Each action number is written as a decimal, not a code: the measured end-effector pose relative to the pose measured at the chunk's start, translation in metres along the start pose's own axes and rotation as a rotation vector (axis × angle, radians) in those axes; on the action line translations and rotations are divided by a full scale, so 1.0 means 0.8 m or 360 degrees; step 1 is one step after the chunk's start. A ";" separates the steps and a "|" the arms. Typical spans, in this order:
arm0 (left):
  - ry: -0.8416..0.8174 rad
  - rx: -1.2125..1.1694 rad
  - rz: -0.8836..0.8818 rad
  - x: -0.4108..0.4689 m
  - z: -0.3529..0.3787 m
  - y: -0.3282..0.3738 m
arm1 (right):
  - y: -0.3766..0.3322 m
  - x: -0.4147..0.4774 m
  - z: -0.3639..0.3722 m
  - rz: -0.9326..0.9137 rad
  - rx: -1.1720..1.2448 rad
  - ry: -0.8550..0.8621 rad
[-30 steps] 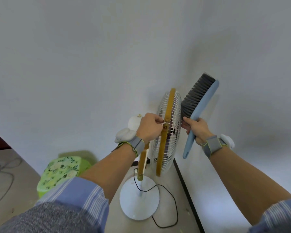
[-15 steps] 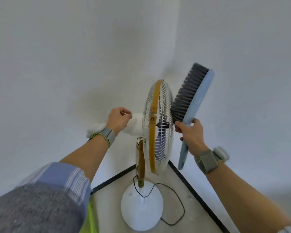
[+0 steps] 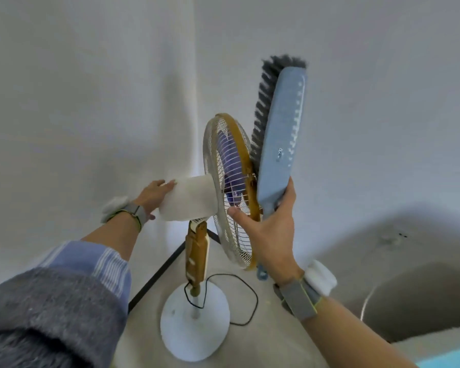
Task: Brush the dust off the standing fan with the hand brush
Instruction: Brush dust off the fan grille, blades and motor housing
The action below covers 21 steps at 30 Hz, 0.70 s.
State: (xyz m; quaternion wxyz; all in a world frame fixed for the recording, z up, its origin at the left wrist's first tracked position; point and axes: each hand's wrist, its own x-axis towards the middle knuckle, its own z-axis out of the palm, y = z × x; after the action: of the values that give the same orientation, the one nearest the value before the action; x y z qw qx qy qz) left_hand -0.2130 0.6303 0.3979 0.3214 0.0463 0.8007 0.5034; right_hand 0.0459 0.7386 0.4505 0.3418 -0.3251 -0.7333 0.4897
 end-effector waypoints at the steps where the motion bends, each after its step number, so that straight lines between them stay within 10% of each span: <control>1: 0.0000 -0.0046 0.0009 0.005 0.001 -0.001 | 0.000 0.000 0.005 0.0003 -0.0047 0.0012; 21: 0.0018 -0.0693 -0.0282 -0.030 0.049 -0.037 | 0.063 0.189 -0.041 0.0187 -0.0188 0.0038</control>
State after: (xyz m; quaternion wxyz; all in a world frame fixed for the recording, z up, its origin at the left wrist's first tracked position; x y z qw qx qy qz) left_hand -0.1647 0.6365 0.3729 0.3624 -0.0974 0.6759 0.6343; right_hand -0.0038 0.8933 0.4407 0.3015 -0.3929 -0.7365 0.4608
